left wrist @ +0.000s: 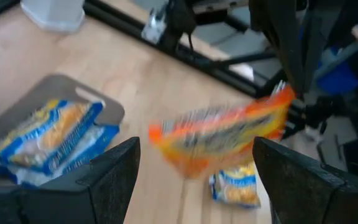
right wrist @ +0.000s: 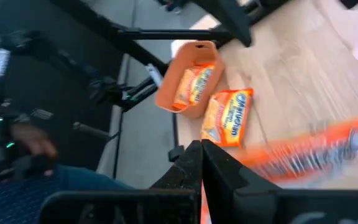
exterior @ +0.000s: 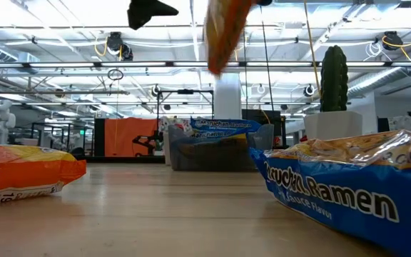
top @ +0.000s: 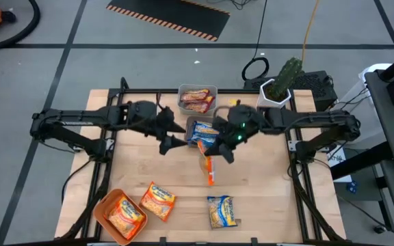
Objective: Sort Maruchan noodles
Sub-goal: Put the right orange noodle pack into the orange bin
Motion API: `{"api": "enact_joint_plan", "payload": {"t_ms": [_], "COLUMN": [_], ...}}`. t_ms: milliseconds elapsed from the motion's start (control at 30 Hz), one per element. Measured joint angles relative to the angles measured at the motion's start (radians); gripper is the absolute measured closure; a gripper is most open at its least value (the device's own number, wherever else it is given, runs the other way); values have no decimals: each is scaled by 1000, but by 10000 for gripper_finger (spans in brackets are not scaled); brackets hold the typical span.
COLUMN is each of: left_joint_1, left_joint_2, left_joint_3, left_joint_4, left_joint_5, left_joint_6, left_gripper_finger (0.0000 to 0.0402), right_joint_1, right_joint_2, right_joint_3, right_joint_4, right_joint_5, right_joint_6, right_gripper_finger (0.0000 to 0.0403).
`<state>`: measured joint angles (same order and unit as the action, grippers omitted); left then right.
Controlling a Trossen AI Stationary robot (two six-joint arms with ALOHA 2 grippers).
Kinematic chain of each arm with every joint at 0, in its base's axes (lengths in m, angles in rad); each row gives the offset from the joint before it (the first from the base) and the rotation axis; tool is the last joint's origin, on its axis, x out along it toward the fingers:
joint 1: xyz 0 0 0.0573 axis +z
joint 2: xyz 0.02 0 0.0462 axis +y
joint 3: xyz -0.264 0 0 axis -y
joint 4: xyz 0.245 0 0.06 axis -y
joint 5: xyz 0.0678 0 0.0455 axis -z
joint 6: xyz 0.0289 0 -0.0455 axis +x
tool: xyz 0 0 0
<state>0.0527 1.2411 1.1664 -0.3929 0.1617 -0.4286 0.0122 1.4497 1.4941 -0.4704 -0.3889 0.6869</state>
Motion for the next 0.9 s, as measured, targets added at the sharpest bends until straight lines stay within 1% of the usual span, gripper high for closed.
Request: {"api": "enact_joint_plan", "payload": {"t_ms": [167, 267, 333, 467, 533, 600, 667, 733, 800, 900], "left_joint_1": [80, 120, 141, 162, 164, 159, 145, 122, 91, 44], "left_joint_2": [0, 24, 44, 96, 130, 157, 182, 199, 207, 211], "left_joint_3": [0, 2, 0, 0, 0, 0, 0, 0, 0, 0], "left_joint_4": [51, 57, 31, 8, 11, 10, 22, 28, 31, 30], "left_joint_5": [72, 102, 115, 123, 122, 118, 118, 118, 106, 101], "left_joint_6": [4, 28, 41, 28, -6, -55, -106, -142, -169, -192], "left_gripper_finger": [87, 87, 87, 87, 87, 87, 87, 87, 87, 87], "right_joint_1": [-79, -118, -136, -159, -158, -154, -146, -138, -128, -107], "right_joint_2": [-6, -10, -16, -16, -16, -18, -19, -25, -30, -44], "right_joint_3": [21, 26, 27, 27, 27, 10, -33, -102, -183, -310], "right_joint_4": [-22, -25, -81, -316, -445, -529, -557, -547, -498, -411], "right_joint_5": [-144, -212, -243, -233, -161, -83, -31, -6, -10, -65], "right_joint_6": [-66, -91, -107, -153, -178, -194, -205, -201, -169, -83], "right_gripper_finger": [403, 403, 403, 403, 399, 390, 375, 356, 335, 301]}}
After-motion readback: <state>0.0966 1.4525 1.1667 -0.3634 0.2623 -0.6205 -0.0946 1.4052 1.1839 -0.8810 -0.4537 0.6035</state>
